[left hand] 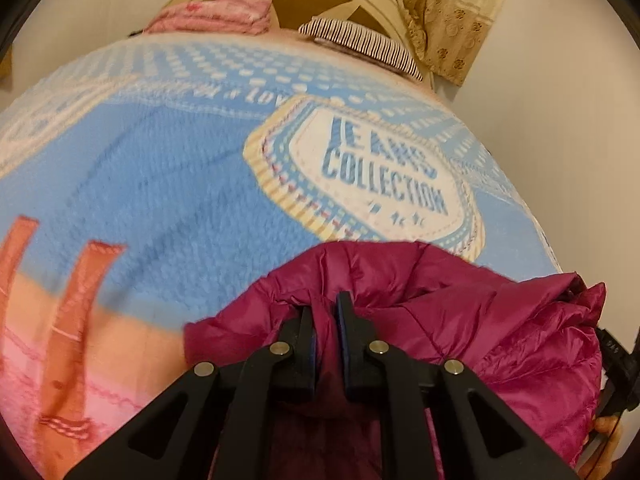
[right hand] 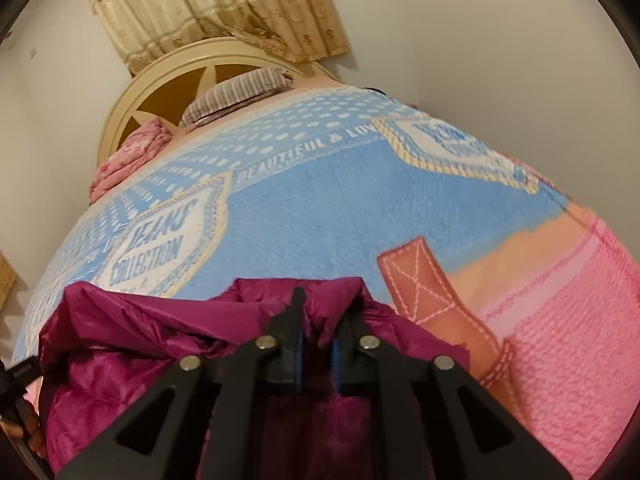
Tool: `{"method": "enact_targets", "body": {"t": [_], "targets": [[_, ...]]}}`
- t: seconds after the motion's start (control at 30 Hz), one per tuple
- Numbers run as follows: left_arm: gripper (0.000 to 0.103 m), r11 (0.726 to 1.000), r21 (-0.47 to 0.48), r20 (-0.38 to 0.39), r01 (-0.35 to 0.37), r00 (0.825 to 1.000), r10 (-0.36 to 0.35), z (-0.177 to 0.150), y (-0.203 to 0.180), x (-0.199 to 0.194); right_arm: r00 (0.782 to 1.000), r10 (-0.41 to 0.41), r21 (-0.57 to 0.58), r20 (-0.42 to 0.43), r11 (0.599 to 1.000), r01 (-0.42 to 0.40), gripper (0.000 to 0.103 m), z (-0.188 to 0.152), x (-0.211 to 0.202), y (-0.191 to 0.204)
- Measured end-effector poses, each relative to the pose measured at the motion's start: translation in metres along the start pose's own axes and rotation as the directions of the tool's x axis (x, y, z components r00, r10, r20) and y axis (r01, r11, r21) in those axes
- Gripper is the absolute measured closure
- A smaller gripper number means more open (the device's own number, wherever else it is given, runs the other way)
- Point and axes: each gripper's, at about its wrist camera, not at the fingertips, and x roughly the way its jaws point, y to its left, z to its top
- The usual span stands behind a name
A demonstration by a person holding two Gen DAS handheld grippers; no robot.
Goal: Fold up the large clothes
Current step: 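Lift the hem with both tools and carry it over toward the collar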
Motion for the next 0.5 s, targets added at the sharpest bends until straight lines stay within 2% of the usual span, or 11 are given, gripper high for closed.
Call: {"method": "enact_targets", "body": {"t": [0.17, 0.23, 0.3, 0.33, 0.4, 0.43, 0.47, 0.5], "targets": [[0.092, 0.994, -0.068, 0.004, 0.085, 0.996, -0.085, -0.002, 0.015, 0.002, 0.999, 0.004, 0.046, -0.041, 0.999, -0.002, 0.081, -0.009, 0.017, -0.011], [0.091, 0.981, -0.130, -0.012, 0.141, 0.990, -0.143, 0.000, 0.027, -0.001, 0.999, 0.004, 0.050, -0.042, 0.999, -0.002, 0.079, -0.009, 0.015, -0.013], [0.090, 0.972, -0.167, -0.030, 0.167, 0.984, -0.174, 0.004, 0.033, -0.006, 0.999, 0.003, 0.052, -0.041, 0.999, 0.000, 0.077, -0.009, 0.014, -0.012], [0.088, 0.969, -0.179, -0.035, 0.170, 0.983, -0.179, 0.007, 0.036, -0.010, 0.999, 0.001, 0.058, -0.038, 0.998, 0.001, 0.069, -0.009, 0.011, -0.013], [0.083, 0.968, -0.188, -0.036, 0.163, 0.984, -0.173, 0.015, 0.040, -0.025, 1.000, -0.017, 0.075, -0.019, 0.997, 0.018, 0.043, -0.006, 0.001, -0.016], [0.077, 0.970, -0.183, -0.025, 0.160, 0.986, -0.167, 0.021, 0.041, -0.035, 1.000, -0.023, 0.091, 0.002, 0.996, 0.023, 0.026, -0.005, -0.006, -0.019], [0.062, 0.973, -0.176, -0.011, 0.152, 0.988, -0.157, 0.024, 0.042, -0.041, 0.999, -0.018, 0.106, 0.036, 0.994, 0.014, 0.021, -0.003, -0.016, -0.022], [0.050, 0.981, -0.162, 0.025, 0.107, 0.994, -0.104, 0.029, 0.042, -0.055, 0.998, -0.007, 0.112, 0.070, 0.994, -0.001, 0.021, 0.000, -0.026, -0.023]]}}
